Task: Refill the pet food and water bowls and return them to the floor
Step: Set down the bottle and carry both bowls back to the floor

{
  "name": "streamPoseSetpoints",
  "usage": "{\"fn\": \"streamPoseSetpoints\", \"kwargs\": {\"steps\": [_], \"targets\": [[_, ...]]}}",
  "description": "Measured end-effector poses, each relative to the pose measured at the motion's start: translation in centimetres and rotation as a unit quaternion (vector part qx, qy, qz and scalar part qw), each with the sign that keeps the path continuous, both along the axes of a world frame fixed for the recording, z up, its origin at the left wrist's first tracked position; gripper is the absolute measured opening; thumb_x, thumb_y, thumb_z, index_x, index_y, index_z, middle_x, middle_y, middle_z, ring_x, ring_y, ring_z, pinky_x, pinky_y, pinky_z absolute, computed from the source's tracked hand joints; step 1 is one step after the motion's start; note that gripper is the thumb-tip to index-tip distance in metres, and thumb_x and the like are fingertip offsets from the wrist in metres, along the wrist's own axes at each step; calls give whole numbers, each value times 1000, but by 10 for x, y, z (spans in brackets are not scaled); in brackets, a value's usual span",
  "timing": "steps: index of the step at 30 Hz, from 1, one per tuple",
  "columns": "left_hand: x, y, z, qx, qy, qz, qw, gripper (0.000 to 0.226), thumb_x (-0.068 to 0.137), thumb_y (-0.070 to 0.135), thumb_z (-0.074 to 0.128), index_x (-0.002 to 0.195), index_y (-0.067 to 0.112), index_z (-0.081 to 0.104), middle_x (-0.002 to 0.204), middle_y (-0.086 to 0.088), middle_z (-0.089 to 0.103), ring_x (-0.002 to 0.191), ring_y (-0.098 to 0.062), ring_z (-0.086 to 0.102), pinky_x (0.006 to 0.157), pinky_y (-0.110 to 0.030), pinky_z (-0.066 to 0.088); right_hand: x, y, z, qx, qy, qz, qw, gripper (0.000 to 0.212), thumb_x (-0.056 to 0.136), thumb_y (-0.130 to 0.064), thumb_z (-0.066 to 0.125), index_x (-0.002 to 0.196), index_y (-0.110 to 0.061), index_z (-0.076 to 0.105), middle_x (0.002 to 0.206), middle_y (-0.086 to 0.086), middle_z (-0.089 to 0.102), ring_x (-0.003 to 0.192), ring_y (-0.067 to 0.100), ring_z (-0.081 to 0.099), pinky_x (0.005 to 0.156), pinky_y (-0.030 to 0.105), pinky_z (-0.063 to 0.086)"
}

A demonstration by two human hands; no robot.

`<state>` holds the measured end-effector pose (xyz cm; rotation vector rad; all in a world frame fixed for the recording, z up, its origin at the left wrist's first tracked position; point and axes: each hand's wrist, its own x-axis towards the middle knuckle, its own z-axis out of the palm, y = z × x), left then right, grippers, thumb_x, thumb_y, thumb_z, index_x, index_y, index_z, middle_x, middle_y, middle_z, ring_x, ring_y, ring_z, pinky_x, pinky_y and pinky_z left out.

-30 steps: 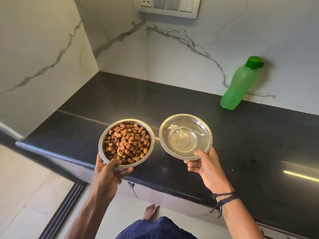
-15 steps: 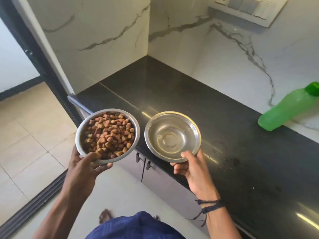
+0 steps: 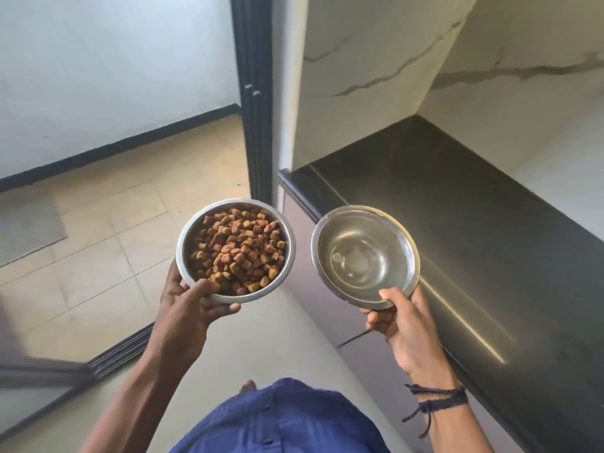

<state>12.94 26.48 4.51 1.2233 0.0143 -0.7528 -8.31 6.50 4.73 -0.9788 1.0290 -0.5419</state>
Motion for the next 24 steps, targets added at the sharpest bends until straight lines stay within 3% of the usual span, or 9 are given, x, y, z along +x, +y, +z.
{"fn": "streamPoseSetpoints", "kwargs": {"steps": [3, 11, 15, 21, 24], "targets": [[25, 20, 1, 3, -3, 30, 1000, 66, 84, -18, 40, 128, 30, 50, 108, -5, 56, 80, -32, 63, 47, -30, 57, 37, 9, -1, 0, -6, 29, 1000, 36, 92, 0, 48, 125, -15, 50, 63, 8, 65, 48, 22, 61, 43, 30, 50], [75, 51, 0, -6, -4, 125, 992, 63, 85, -18, 40, 122, 31, 53, 103, -3, 59, 71, -22, 67, 45, -29, 56, 134, 13, 3, 2, -15, 129, 992, 34, 93, 3, 45, 121, -15, 50, 62, 12, 64, 44, 21, 59, 41, 28, 49], [105, 54, -4, 4, 2, 163, 987, 63, 85, -17, 40, 126, 29, 50, 104, -1, 60, 81, -26, 64, 45, -30, 55, 185, 6, 2, 4, -20, 182, 983, 33, 92, 4, 44, 118, -15, 52, 58, 12, 61, 43, 21, 58, 41, 30, 48], [163, 44, -13, 2, 0, 235, 972, 59, 85, -16, 42, 119, 31, 54, 102, -1, 62, 81, -26, 62, 43, -28, 54, 272, -19, -6, 9, -15, 255, 967, 33, 92, 2, 46, 117, -19, 52, 62, 16, 62, 44, 23, 59, 42, 31, 50], [194, 33, -14, 4, 8, 264, 965, 59, 85, -15, 41, 126, 28, 52, 109, -3, 61, 83, -27, 62, 45, -27, 54, 320, -35, -6, 16, -11, 283, 959, 33, 93, 2, 48, 121, -16, 50, 63, 15, 62, 43, 23, 58, 43, 32, 51]]}}
